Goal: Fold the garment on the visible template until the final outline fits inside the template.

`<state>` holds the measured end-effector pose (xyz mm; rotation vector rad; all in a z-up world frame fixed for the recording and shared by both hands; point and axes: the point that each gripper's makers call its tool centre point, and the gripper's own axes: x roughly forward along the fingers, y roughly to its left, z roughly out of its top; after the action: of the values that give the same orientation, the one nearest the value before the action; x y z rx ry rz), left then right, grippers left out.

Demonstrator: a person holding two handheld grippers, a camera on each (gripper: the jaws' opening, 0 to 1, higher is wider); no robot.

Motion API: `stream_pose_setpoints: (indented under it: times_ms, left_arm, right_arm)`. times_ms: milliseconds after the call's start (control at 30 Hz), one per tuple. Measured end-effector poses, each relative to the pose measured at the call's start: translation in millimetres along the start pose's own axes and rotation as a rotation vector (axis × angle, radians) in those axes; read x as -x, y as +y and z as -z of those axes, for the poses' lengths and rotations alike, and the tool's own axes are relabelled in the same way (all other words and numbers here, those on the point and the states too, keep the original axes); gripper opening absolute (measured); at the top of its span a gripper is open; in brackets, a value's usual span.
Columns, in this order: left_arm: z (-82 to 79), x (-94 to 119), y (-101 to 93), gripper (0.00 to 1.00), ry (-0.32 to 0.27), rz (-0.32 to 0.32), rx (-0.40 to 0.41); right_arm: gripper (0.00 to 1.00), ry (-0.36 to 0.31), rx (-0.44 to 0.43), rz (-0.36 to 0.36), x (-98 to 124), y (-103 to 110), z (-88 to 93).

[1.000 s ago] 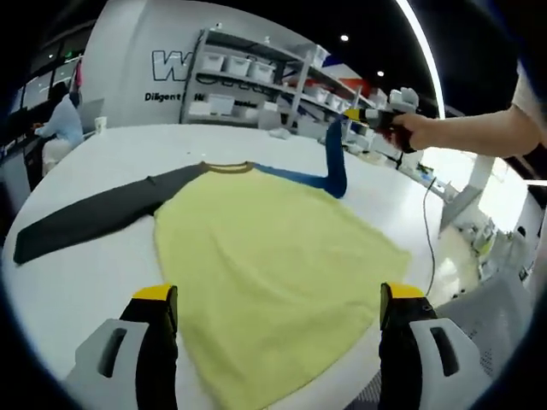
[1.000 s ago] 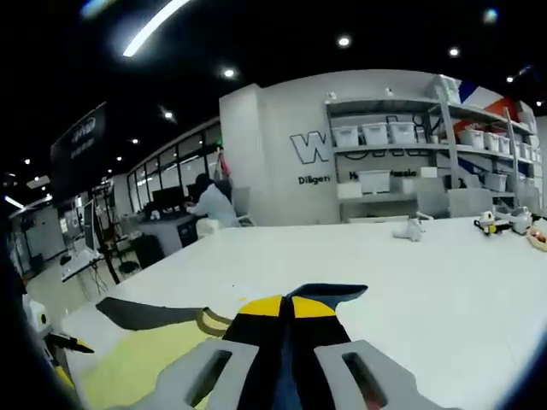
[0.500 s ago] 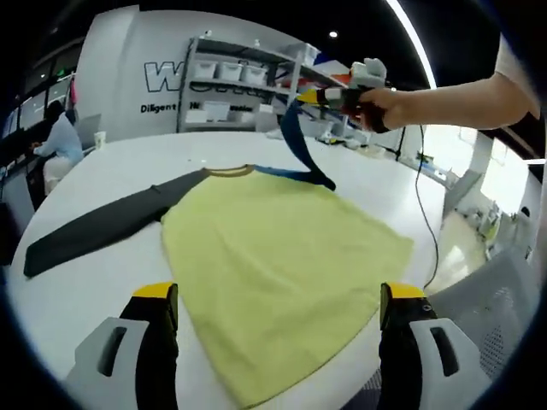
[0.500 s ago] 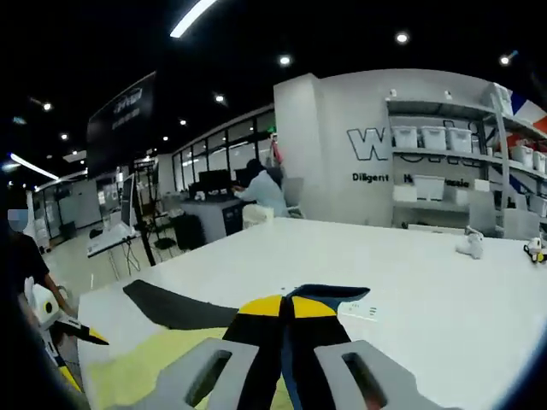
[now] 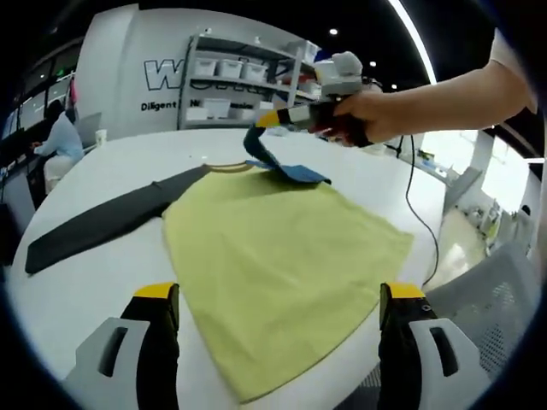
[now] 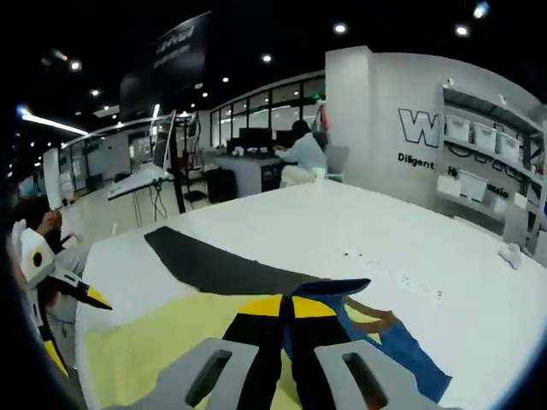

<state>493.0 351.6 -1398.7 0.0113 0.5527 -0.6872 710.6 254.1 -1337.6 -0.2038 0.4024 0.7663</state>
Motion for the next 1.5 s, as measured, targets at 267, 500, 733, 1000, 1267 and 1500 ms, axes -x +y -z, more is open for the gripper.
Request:
stream_pose_setpoints:
  times_ms: [267, 500, 733, 1000, 1267, 1500]
  left_arm:
    - [1.7, 1.3, 5.3, 0.97, 0.006, -0.018, 0.006]
    - [1.5, 1.8, 7.4, 0.96, 0.003, -0.028, 0.010]
    - [2.2, 2.6, 9.3, 0.96, 0.006, -0.035, 0.013]
    - [3.0, 1.8, 10.3, 0.96, 0.007, -0.036, 0.013]
    - [4.1, 1.8, 10.7, 0.95, 0.012, -0.038, 0.015]
    - [4.0, 2.5, 11.4, 0.95, 0.011, -0.040, 0.019]
  right_arm:
    - [0.00, 0.075, 0.071, -0.052, -26.0, 32.8, 24.5]
    - [0.00, 0.098, 0.103, -0.095, -39.2, 52.8, 32.7]
    - [0.00, 0.111, 0.119, -0.130, -49.6, 69.4, 36.5]
    - [0.00, 0.174, 0.154, -0.175, -55.4, 79.7, 54.7]
    - [0.00, 0.169, 0.220, -0.260, -65.7, 107.9, 50.3]
    - [0.00, 0.159, 0.157, -0.236, -55.5, 96.5, 52.2]
